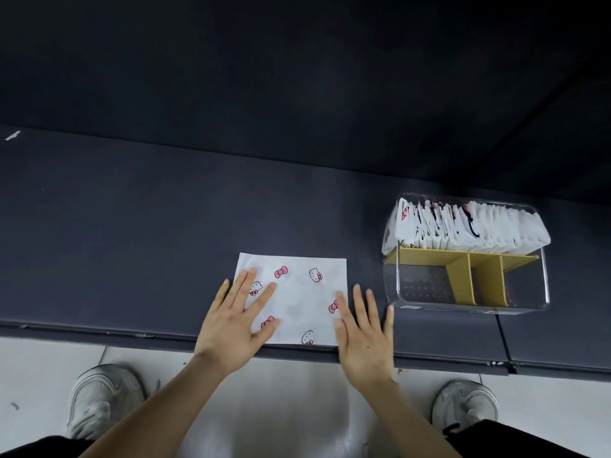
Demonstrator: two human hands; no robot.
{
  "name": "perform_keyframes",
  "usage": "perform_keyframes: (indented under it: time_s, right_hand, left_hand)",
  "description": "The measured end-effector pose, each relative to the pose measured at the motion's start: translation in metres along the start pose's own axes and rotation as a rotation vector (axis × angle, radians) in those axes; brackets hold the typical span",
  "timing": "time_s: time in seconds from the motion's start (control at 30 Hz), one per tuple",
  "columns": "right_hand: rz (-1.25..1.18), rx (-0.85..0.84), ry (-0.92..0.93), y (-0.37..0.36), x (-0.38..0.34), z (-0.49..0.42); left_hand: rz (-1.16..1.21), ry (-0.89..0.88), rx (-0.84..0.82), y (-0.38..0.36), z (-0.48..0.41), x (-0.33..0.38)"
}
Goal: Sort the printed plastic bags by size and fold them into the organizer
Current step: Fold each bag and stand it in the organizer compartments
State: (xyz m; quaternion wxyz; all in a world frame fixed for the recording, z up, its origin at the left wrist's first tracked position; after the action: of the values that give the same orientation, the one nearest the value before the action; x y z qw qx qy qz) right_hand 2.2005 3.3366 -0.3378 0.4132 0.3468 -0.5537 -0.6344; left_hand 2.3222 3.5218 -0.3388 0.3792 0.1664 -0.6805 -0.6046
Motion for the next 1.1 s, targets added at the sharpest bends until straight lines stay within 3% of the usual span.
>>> perform_keyframes:
  time_s: [0.23,0.4,0.6,0.7,0.8,0.9,1.0,1.1]
  right_hand:
    - [-0.203,0.224,-0.087,0.051,-0.019,-0.038]
    - [-0.109,-0.109,0.057,0.053,-0.030,-0.103]
    - [-0.073,-0.114,0.027,0.060,-0.008,-0.082]
    - [-0.198,-0.157,-0.027,0.054,-0.001,-0.066]
    - [-0.429,-0.197,-0.158,0.045,0.003,-0.043]
    - [-0.689,-0.224,-0.335,0.037,0.010,-0.020]
    - [-0.943,-0.223,-0.500,0.034,0.014,-0.006]
    - [-1.261,-0.286,-0.629,0.029,0.014,0.008]
  left_hand:
    - [-0.033,-0.003,0.000,0.002,0.000,0.002]
    - [-0.082,-0.045,-0.009,0.004,-0.002,0.003]
    - [-0.195,-0.304,-0.051,0.011,-0.016,0.011]
    - [-0.189,-0.397,-0.080,0.017,-0.027,0.010]
    - [-0.074,-0.314,-0.075,0.021,-0.031,0.009]
    - [0.092,-0.228,0.055,0.031,-0.020,0.018]
    - [0.532,-0.159,0.197,0.041,0.013,0.034]
    - [0.905,-0.030,0.066,0.020,0.046,0.042]
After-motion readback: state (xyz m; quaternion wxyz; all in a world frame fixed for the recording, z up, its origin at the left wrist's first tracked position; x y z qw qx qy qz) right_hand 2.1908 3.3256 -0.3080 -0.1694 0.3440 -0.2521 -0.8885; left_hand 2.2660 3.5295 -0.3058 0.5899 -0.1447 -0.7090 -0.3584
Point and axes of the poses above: each hand's wrist, its own z-axis away from the middle knuckle, its own y-axis out of the back of the hand, x = y × z, the point moved 7 cm from there along -z, towards the middle knuckle, and after that the axes turned 6 degrees about z, right-handed, at the moved point
